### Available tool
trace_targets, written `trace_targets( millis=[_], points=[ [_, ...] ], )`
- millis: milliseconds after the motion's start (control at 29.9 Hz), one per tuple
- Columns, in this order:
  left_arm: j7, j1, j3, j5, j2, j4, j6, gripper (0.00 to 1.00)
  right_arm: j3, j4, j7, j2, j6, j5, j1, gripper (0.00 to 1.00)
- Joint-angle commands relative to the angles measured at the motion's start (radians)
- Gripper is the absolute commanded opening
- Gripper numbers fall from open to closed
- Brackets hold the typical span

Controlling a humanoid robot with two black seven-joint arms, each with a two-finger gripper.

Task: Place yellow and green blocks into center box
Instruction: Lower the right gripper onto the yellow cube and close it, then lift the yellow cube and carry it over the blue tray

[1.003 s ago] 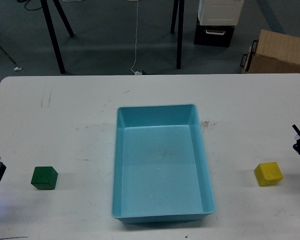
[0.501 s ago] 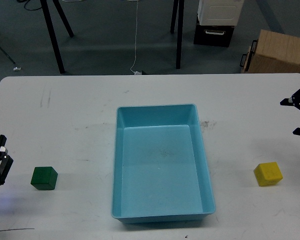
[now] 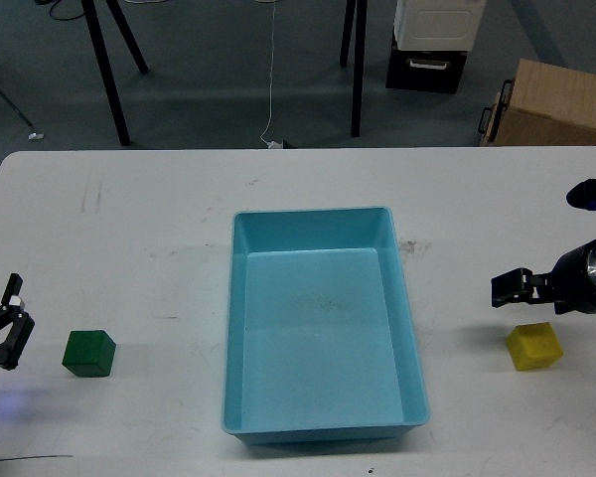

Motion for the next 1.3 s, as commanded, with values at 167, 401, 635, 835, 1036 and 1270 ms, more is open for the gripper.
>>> trace_targets(
  millis=[167,401,635,835,1036,1270],
  points=[
    [-0.002,0.001,0.015,0.000,-0.002,0.027,0.000,1.00,-0.040,-0.002,-0.044,0.024,0.003,-0.129,-0.003,1.00],
    [-0.002,-0.002,0.038,0.001,-0.004,0.027,0.000,1.00,-0.047,-0.013,-0.044,0.062,-0.017,-0.124,-0.025,1.00],
    [-0.002,0.000,0.037,0.011,-0.004,0.027,0.000,1.00,-0.054,-0.013,-0.044,0.075,-0.026,-0.126,-0.043,0.95],
    [-0.002,0.003,0.038,0.014,-0.004,0.028,0.000,1.00,-0.066,-0.005,-0.051,0.073,-0.032,-0.127,-0.048,0.13],
    [-0.002,0.001,0.038,0.014,-0.005,0.036,0.000,1.00,-0.057,0.061,-0.053,0.055,-0.112,-0.118,-0.029,0.00],
    [-0.002,0.001,0.040,0.027,-0.008,0.036,0.000,1.00,0.017,0.065,-0.052,0.159,-0.159,0.138,0.203,0.00]
  ],
)
